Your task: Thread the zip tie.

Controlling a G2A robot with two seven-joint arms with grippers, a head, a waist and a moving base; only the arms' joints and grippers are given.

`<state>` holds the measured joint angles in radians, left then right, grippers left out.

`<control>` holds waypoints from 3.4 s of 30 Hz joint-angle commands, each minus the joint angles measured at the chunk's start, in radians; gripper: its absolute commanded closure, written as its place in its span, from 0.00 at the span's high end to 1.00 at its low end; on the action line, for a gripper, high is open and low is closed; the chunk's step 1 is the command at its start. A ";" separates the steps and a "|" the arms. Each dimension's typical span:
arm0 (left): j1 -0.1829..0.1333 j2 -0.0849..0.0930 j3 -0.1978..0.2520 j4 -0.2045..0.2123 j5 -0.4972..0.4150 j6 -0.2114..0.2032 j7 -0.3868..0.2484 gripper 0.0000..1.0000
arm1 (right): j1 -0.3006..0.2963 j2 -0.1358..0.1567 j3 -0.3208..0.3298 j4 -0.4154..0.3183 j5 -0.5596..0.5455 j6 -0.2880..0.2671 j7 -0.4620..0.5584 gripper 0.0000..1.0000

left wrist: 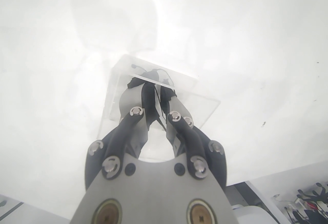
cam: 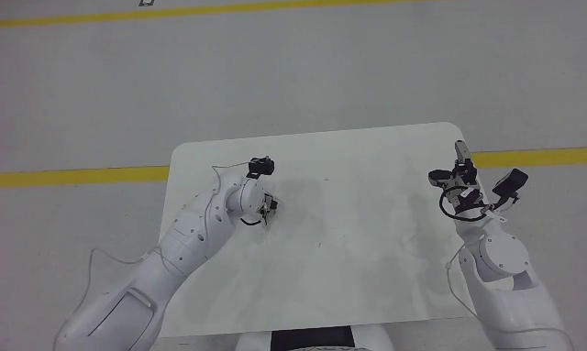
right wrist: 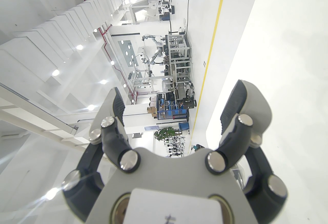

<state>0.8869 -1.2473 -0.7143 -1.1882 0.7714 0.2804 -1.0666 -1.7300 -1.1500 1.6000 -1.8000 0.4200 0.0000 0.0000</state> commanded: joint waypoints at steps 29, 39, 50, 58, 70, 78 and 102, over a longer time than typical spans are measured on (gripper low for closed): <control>0.226 0.109 -0.211 -0.415 0.114 0.021 -0.079 0.00 | 0.000 0.000 0.000 0.000 0.000 0.000 0.000 1.00; 0.288 0.128 -0.241 -0.529 0.136 -0.025 -0.081 0.00 | 0.000 0.000 0.000 0.000 0.000 0.000 0.000 1.00; 0.288 0.128 -0.241 -0.529 0.136 -0.025 -0.081 0.00 | 0.000 0.000 0.000 0.000 0.000 0.000 0.000 1.00; 0.288 0.128 -0.241 -0.529 0.136 -0.025 -0.081 0.00 | 0.000 0.000 0.000 0.000 0.000 0.000 0.000 1.00; 0.288 0.128 -0.241 -0.529 0.136 -0.025 -0.081 0.00 | 0.000 0.000 0.000 0.000 0.000 0.000 0.000 1.00; 0.297 0.126 -0.246 -0.516 0.097 -0.040 -0.053 0.00 | 0.000 0.000 0.000 0.000 0.000 0.000 0.000 1.00; 0.388 0.198 -0.527 -0.468 -0.425 -0.566 -0.163 0.00 | 0.000 0.000 0.000 0.000 0.000 0.000 0.000 1.00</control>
<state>1.2795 -1.0518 -1.2362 -1.6807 0.3910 -0.2493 -1.2209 -1.7300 -1.1500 1.6000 -1.8000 0.4200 0.0000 0.0000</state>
